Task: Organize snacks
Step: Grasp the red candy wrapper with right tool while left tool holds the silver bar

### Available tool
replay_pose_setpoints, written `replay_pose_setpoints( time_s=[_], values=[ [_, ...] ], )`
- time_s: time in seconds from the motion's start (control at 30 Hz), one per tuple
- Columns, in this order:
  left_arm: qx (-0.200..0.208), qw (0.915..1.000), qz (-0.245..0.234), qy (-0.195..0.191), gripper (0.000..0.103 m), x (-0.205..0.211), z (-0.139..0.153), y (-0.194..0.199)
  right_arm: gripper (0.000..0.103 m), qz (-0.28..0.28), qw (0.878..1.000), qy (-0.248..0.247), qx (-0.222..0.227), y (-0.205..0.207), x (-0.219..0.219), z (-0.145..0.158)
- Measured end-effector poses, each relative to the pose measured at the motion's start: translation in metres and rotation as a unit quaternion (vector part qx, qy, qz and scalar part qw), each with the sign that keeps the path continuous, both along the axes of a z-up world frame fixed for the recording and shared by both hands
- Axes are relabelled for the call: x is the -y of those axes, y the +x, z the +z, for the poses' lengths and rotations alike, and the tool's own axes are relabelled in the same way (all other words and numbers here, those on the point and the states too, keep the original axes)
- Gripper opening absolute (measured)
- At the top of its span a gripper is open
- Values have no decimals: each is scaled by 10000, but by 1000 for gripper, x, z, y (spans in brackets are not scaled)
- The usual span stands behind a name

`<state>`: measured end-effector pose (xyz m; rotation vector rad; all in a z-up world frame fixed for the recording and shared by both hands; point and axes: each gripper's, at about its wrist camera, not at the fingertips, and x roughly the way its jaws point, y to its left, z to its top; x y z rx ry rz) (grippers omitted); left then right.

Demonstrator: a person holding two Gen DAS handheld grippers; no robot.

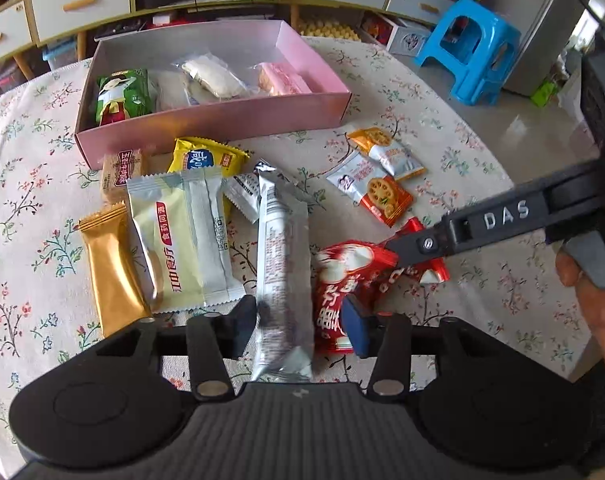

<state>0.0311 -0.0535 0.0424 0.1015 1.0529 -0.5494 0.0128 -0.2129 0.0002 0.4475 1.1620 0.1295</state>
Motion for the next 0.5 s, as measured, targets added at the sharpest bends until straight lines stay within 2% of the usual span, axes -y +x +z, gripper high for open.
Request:
replay_pose_setpoints(
  time_s=[0.17,0.47,0.5],
  values=[
    [7,9989,159,-440,52,-10,9,7,35,128,9999,13,24,-1,-4,0],
    [-39,9987,315,-395,46,-14,5,19,22,143,9992,29,360,-3,-8,16],
    [-43,9989,264,-387,45,-12,4,19,16,112,9991,8,415,-4,-7,20]
  ],
)
